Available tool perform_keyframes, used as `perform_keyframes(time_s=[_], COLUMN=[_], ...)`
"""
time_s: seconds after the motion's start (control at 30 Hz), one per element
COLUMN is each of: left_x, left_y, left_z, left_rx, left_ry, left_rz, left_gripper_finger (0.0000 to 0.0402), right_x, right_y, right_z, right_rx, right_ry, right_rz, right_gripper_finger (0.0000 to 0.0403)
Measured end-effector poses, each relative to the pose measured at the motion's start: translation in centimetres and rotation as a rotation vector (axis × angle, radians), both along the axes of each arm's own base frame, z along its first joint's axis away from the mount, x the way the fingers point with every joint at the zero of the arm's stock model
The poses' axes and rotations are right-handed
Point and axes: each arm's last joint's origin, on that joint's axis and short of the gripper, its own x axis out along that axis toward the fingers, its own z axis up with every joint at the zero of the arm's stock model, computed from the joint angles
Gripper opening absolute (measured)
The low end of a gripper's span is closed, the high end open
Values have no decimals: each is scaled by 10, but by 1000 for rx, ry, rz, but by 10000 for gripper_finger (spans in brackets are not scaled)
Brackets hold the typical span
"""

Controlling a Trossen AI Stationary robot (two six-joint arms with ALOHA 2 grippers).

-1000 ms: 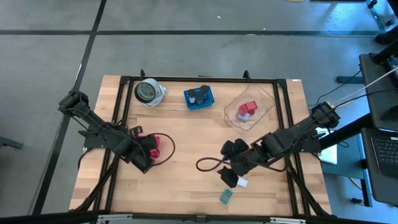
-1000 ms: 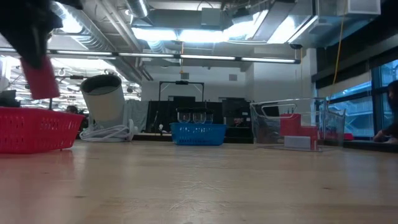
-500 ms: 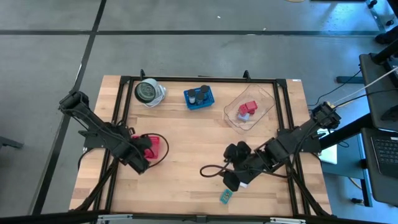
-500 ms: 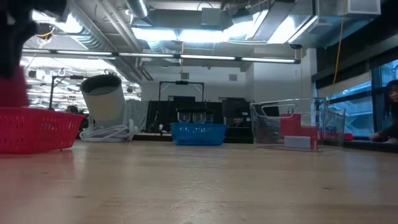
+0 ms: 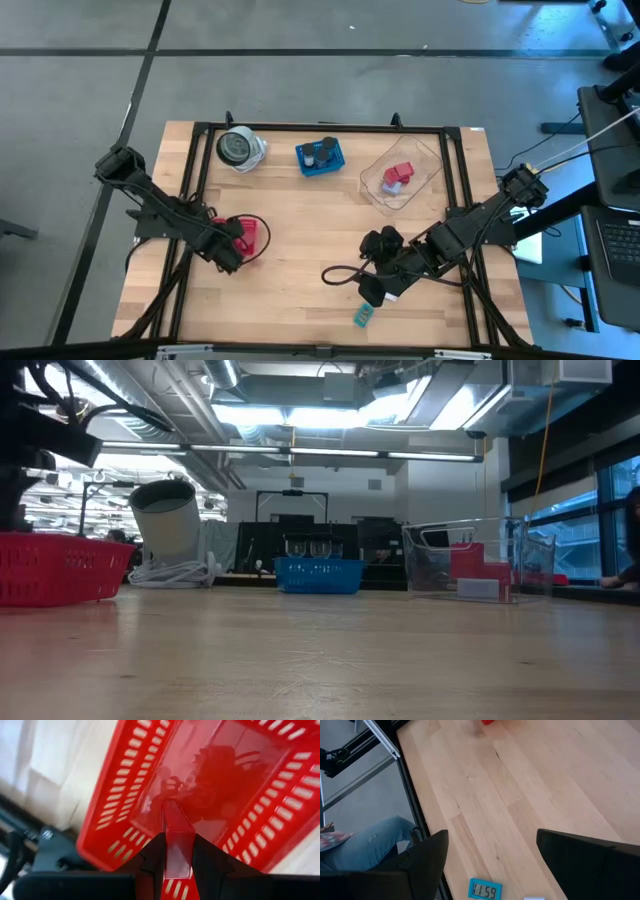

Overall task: Pick & Place Office items
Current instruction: Put the red digital clock into the red basket

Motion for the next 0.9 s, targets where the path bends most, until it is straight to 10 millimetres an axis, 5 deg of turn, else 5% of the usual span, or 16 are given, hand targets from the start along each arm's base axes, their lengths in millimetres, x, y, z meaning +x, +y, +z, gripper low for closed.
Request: perform_keyframes(time_s=[0.9], left_x=[2], left_y=[0], left_z=[1], left_rx=[-37], left_ry=[19], left_rz=[-46], left_gripper_finger=[167], right_x=[0], right_y=[0], right_z=[0], right_rx=[1], right_ry=[1], right_rz=[0], right_gripper_finger=[307])
